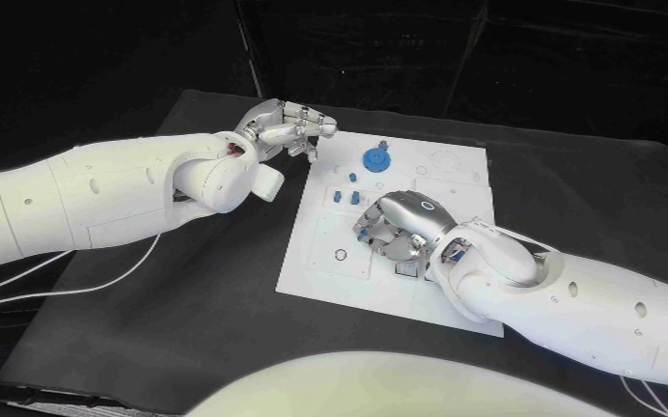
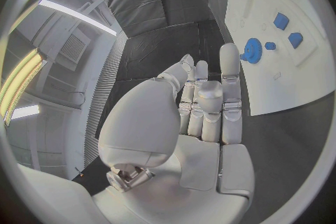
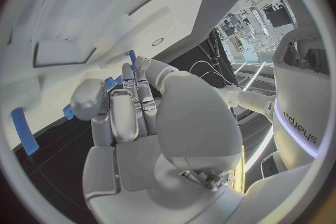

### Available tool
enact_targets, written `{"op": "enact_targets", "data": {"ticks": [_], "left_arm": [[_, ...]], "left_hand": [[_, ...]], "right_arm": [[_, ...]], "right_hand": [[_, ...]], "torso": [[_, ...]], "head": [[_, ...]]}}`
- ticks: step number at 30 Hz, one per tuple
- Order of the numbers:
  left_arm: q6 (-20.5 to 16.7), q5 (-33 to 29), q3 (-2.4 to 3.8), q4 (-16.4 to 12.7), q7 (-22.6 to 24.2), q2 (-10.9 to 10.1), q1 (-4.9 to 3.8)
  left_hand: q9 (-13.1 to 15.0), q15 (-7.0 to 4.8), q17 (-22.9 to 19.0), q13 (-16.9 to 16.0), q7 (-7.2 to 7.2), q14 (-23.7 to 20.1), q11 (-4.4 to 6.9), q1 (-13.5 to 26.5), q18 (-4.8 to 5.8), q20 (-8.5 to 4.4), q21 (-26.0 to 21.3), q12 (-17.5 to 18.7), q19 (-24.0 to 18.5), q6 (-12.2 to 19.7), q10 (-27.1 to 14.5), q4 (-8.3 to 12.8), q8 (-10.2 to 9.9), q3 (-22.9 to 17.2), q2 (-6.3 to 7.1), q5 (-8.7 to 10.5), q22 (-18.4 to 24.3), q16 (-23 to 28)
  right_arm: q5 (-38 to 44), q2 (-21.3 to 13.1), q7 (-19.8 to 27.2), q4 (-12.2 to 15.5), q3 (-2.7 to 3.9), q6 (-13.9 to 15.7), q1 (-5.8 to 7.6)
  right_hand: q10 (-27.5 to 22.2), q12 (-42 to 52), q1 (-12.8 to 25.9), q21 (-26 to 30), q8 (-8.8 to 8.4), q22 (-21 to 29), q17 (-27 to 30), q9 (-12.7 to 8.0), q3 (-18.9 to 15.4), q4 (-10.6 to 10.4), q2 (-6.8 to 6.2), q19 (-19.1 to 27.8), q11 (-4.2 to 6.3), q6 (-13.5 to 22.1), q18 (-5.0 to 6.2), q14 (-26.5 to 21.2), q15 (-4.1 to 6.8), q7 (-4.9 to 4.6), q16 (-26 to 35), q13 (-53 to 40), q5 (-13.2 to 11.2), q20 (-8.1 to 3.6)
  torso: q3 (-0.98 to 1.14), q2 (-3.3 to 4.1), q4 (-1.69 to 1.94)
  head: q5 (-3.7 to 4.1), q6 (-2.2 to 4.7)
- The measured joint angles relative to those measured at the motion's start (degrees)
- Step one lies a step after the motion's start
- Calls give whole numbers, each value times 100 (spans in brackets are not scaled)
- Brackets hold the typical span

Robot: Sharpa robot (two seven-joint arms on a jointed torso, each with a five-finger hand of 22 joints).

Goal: Assemble the parts on the task board

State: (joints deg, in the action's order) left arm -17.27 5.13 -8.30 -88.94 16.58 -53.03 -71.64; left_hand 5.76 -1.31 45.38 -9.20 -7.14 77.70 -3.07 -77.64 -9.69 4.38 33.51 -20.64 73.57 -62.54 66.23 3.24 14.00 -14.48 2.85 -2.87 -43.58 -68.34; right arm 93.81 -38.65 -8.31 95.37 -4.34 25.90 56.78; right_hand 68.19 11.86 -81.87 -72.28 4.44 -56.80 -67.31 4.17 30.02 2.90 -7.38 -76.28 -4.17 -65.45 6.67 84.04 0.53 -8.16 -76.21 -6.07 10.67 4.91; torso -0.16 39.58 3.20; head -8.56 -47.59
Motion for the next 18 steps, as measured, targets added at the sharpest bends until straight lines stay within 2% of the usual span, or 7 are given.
{"op": "enact_targets", "data": {"ticks": [18], "left_arm": [[12, 0, 0, 2, -10, 12, 0]], "left_hand": [[1, 0, 1, 0, 0, 0, 0, 0, 0, 0, 0, 0, 0, 0, 0, 0, 0, 0, 0, 0, 0, 0]], "right_arm": [[74, 55, -87, -37, 9, -61, 9]], "right_hand": [[0, 12, 0, 0, 0, 1, 8, 0, 0, -1, 0, 0, 0, 0, 0, 0, 0, 0, 0, 3, -1, 0]], "torso": [[-2, 2, 0]], "head": [[8, 4]]}}
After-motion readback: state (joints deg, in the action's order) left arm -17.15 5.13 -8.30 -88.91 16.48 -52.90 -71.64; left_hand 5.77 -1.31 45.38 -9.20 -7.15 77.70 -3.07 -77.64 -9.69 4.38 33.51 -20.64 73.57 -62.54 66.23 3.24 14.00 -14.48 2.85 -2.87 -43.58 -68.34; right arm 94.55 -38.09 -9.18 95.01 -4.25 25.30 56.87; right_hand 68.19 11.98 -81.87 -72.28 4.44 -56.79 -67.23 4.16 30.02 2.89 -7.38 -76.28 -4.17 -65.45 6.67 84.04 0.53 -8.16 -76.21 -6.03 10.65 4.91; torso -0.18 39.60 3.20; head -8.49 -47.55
